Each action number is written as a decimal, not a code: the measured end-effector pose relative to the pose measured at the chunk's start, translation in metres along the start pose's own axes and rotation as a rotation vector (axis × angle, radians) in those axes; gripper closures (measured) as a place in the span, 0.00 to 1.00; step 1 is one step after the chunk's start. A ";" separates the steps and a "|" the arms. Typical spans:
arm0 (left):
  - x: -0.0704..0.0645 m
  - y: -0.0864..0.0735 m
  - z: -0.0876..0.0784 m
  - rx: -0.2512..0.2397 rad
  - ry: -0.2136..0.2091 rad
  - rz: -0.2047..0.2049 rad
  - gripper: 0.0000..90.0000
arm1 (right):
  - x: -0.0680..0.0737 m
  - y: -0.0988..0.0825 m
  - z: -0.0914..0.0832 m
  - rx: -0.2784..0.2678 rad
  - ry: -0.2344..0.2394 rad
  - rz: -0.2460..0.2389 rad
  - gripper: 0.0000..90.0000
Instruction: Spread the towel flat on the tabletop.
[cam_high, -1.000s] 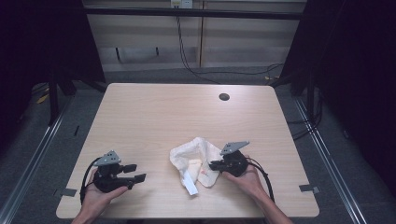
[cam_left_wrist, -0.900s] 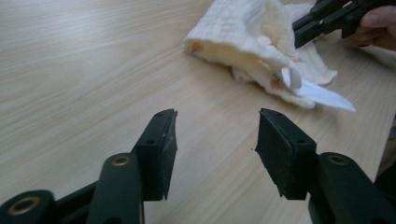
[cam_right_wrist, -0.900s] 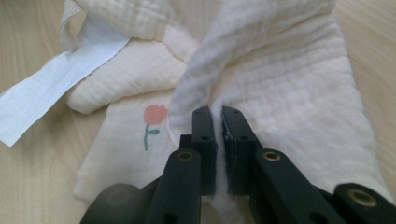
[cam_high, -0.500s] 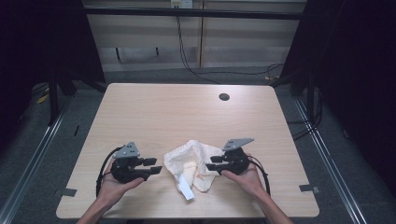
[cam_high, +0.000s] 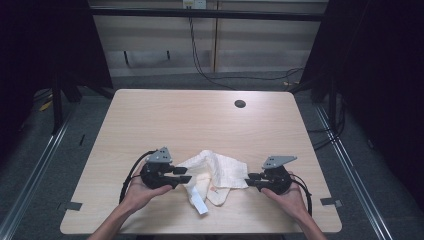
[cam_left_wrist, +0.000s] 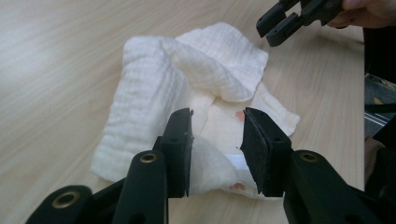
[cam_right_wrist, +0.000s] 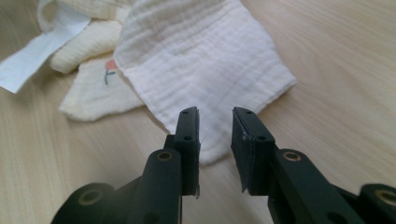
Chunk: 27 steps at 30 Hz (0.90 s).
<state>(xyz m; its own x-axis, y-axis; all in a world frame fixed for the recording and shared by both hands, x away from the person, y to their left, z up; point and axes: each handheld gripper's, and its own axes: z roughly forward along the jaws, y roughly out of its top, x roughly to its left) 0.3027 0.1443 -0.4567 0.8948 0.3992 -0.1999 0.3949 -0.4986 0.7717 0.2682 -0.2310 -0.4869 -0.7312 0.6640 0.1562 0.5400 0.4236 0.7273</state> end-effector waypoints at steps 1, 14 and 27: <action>0.000 0.000 0.000 0.000 0.000 0.000 0.66 | 0.000 0.000 0.001 -0.009 0.002 0.007 0.84; 0.006 -0.017 0.012 0.034 0.014 -0.039 0.58 | -0.005 -0.010 0.002 -0.013 0.017 -0.026 0.82; 0.009 -0.018 0.005 0.006 -0.011 -0.056 0.66 | -0.005 -0.009 0.011 -0.003 0.042 -0.034 0.75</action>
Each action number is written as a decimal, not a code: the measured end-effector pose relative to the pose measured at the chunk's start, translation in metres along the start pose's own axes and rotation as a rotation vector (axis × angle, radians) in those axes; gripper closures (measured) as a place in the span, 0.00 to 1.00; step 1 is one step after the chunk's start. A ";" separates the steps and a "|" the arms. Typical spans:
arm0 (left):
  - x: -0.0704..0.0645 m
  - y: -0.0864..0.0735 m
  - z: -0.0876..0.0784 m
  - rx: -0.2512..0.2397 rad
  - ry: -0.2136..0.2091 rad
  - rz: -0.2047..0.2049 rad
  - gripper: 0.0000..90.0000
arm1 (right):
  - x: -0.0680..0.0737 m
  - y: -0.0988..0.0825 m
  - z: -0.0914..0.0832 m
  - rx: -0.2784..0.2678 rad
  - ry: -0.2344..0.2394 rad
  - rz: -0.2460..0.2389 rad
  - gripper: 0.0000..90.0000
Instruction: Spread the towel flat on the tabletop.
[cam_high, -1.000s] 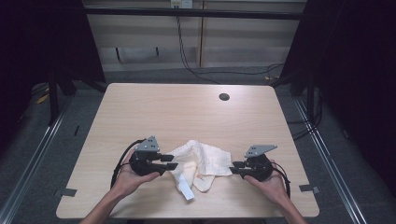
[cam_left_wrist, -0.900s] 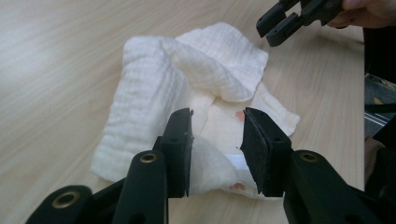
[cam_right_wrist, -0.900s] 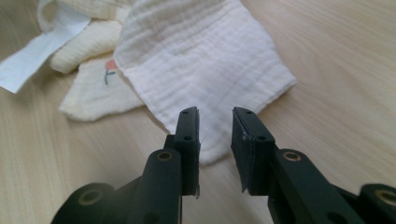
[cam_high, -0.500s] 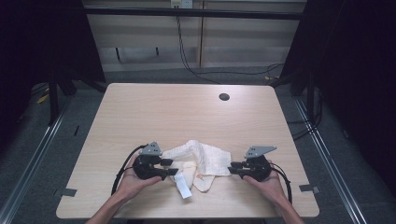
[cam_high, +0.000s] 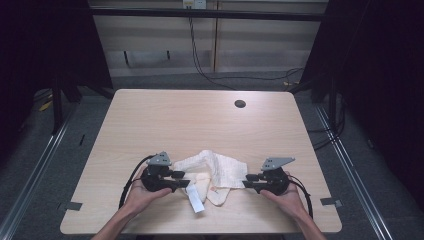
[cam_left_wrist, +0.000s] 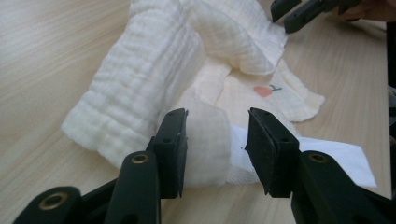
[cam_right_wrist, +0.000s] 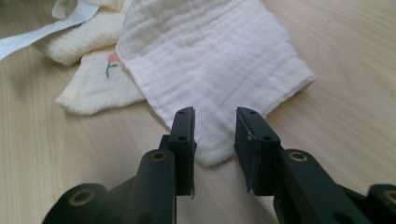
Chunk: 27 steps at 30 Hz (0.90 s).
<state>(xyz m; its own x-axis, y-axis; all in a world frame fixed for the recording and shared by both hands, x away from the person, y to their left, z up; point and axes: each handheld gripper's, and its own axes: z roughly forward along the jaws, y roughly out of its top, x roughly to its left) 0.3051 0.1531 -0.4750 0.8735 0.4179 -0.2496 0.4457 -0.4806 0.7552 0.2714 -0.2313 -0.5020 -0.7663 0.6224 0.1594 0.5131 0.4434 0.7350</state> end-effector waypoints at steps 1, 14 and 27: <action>0.000 0.000 -0.002 0.001 -0.008 0.010 0.68 | 0.001 0.000 0.001 0.012 0.009 0.000 0.73; 0.005 -0.008 -0.007 0.030 -0.002 0.006 0.66 | 0.009 -0.001 0.003 0.026 -0.089 -0.090 0.89; 0.010 -0.005 -0.008 -0.003 -0.002 0.015 0.73 | -0.001 0.013 -0.016 -0.093 -0.007 0.040 0.99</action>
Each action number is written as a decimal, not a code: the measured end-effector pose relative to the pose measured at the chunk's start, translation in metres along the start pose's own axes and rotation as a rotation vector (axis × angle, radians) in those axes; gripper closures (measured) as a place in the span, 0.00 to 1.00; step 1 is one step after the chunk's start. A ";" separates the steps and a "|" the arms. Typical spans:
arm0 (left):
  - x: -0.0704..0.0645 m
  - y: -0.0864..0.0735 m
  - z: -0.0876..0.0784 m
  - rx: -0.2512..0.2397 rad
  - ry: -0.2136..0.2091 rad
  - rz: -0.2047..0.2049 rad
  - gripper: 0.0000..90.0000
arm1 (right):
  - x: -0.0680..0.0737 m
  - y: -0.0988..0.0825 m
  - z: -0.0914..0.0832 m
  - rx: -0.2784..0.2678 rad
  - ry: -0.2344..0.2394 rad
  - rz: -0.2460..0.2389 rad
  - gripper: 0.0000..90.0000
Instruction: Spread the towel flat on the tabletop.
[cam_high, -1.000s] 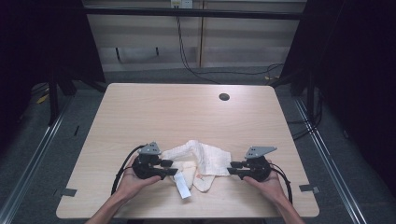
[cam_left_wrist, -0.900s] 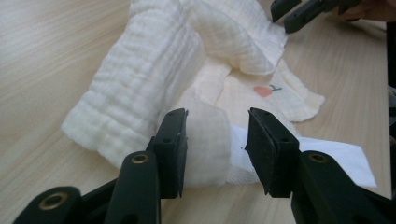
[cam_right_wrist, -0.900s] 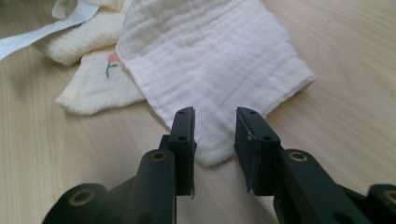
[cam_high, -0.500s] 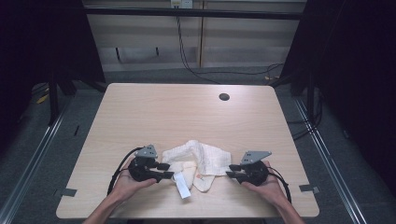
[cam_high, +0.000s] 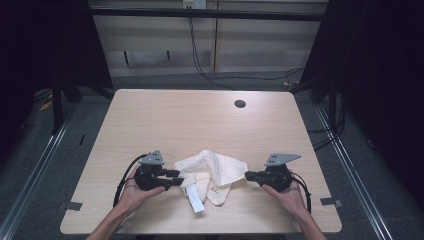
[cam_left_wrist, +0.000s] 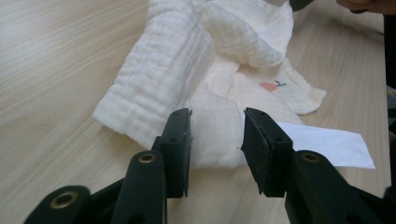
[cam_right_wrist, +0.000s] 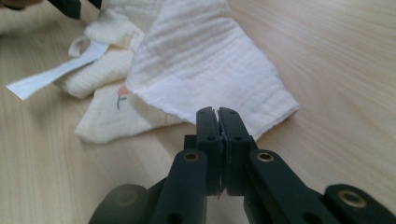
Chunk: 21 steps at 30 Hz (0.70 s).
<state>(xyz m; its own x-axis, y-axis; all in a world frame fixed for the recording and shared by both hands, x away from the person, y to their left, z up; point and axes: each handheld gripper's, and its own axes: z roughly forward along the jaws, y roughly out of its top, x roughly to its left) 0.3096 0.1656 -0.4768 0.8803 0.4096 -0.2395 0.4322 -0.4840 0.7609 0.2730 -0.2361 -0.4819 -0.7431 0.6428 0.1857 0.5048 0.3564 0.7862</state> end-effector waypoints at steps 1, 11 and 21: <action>0.000 0.001 0.002 0.015 -0.005 0.010 0.73 | -0.001 0.001 0.000 0.002 -0.005 -0.001 0.99; -0.004 0.003 0.016 0.092 -0.041 0.093 0.75 | -0.016 0.015 0.009 0.018 -0.027 0.017 0.99; -0.005 -0.009 0.023 0.133 -0.009 0.102 0.64 | -0.014 0.016 0.015 0.032 -0.012 0.006 0.99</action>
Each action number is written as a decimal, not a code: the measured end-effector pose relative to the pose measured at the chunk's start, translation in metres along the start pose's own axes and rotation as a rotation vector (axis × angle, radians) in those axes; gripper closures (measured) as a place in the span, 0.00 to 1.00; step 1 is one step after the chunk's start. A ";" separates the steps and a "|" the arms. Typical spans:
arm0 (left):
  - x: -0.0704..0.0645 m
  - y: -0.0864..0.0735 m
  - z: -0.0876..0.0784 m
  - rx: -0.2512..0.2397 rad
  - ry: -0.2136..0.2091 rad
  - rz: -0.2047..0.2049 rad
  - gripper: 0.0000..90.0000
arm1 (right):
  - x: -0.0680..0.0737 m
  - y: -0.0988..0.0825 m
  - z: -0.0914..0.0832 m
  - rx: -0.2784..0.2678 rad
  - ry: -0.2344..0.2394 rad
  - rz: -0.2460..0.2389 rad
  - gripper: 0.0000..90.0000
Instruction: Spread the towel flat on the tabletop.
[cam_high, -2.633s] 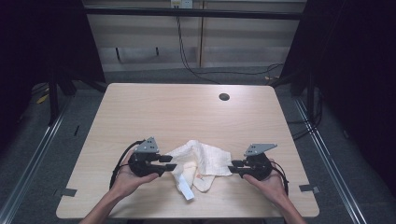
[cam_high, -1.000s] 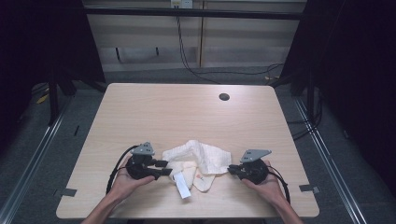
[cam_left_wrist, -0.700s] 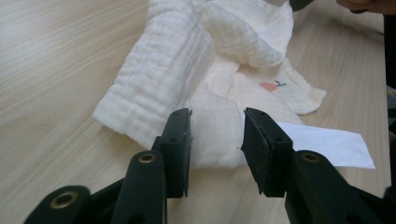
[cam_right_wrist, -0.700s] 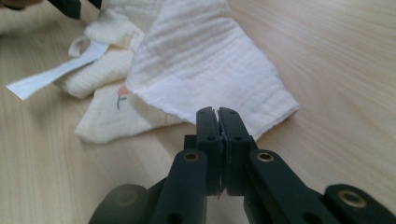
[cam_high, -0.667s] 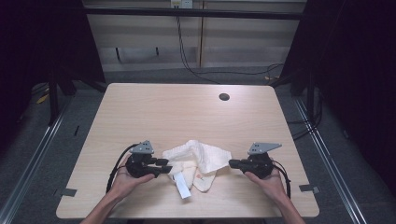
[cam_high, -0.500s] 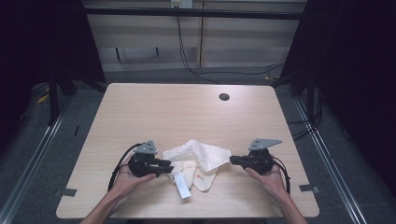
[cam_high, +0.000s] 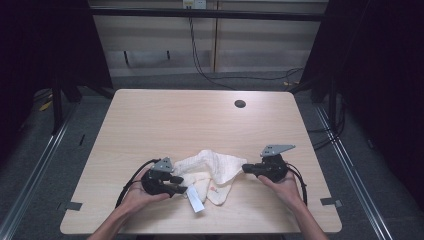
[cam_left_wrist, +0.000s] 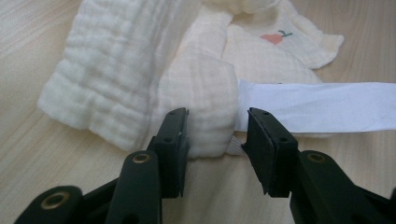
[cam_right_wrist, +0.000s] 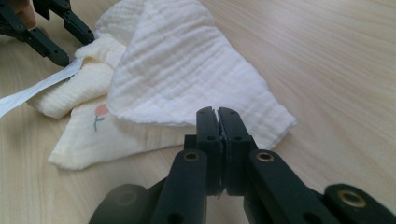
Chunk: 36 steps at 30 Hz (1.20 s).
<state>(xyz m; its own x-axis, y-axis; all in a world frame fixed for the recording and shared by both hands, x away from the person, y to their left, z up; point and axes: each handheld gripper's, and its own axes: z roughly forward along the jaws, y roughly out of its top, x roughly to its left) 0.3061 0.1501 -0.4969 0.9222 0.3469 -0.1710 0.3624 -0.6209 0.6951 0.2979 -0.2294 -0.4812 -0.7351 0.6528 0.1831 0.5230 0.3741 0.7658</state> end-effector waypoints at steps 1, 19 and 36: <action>0.000 0.000 0.000 0.000 0.000 0.000 0.64 | 0.000 0.000 0.000 0.000 0.000 0.000 0.99; -0.002 -0.001 -0.001 -0.040 0.064 -0.025 0.93 | 0.001 -0.004 0.001 0.019 0.018 -0.004 0.99; 0.004 0.006 -0.049 -0.208 0.034 -0.108 0.93 | 0.000 0.006 -0.029 -0.103 0.033 0.063 0.99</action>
<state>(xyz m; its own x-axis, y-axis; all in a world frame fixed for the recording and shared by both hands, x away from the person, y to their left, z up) 0.3051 0.1819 -0.4596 0.8732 0.4290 -0.2312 0.4200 -0.4222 0.8033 0.2884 -0.2466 -0.4587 -0.7167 0.6502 0.2521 0.5229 0.2620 0.8111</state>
